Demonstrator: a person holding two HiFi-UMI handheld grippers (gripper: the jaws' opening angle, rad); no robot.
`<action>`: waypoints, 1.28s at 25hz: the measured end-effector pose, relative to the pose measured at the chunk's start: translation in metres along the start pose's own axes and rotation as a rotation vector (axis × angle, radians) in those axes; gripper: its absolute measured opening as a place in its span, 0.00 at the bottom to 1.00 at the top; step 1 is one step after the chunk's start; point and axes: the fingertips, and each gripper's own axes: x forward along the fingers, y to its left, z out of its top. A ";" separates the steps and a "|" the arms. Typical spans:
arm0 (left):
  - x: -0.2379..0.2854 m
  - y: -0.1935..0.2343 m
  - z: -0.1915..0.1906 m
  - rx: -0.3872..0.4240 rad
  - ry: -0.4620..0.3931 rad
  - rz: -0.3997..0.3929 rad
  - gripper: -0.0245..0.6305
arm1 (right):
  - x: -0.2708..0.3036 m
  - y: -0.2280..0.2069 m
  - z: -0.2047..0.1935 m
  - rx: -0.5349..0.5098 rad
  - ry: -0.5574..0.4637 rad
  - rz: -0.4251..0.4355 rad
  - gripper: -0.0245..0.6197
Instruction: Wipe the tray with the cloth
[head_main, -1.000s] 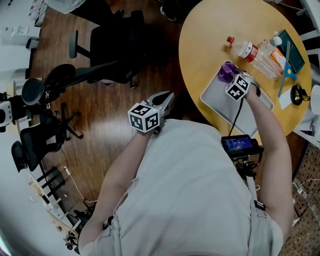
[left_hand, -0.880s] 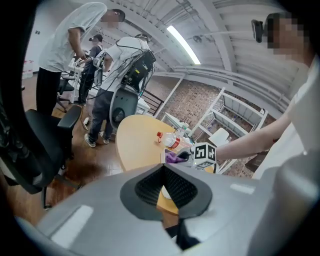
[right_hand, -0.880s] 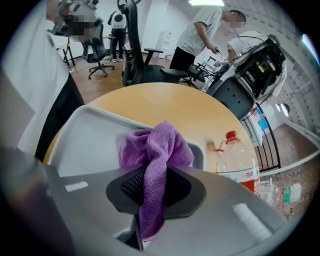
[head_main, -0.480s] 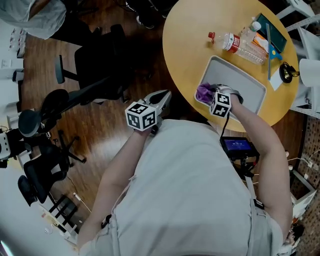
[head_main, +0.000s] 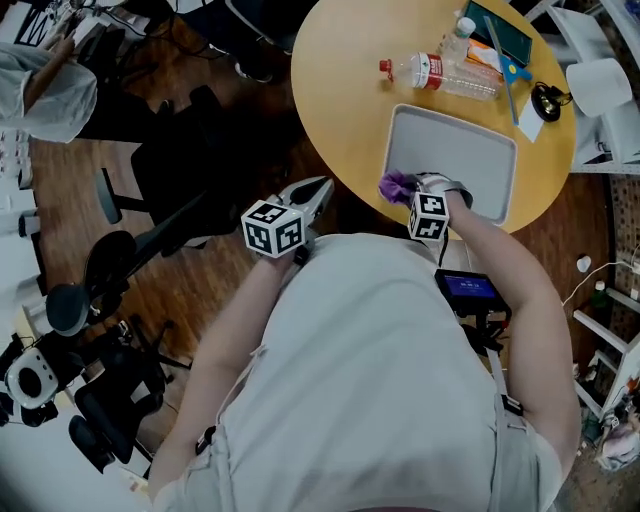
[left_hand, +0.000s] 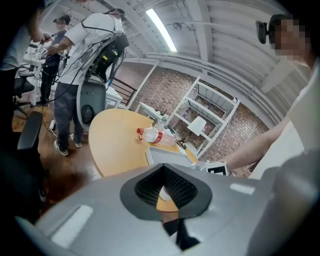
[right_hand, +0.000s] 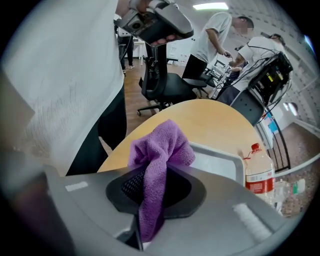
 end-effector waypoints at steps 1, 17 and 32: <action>0.003 0.001 0.004 0.012 0.005 -0.012 0.04 | 0.002 -0.004 0.000 0.007 -0.004 -0.010 0.13; 0.070 -0.033 -0.015 0.038 0.118 -0.129 0.04 | -0.016 0.019 -0.086 0.240 -0.001 -0.024 0.13; 0.128 -0.077 -0.003 0.042 0.124 -0.122 0.04 | -0.074 0.055 -0.239 0.292 0.123 -0.031 0.13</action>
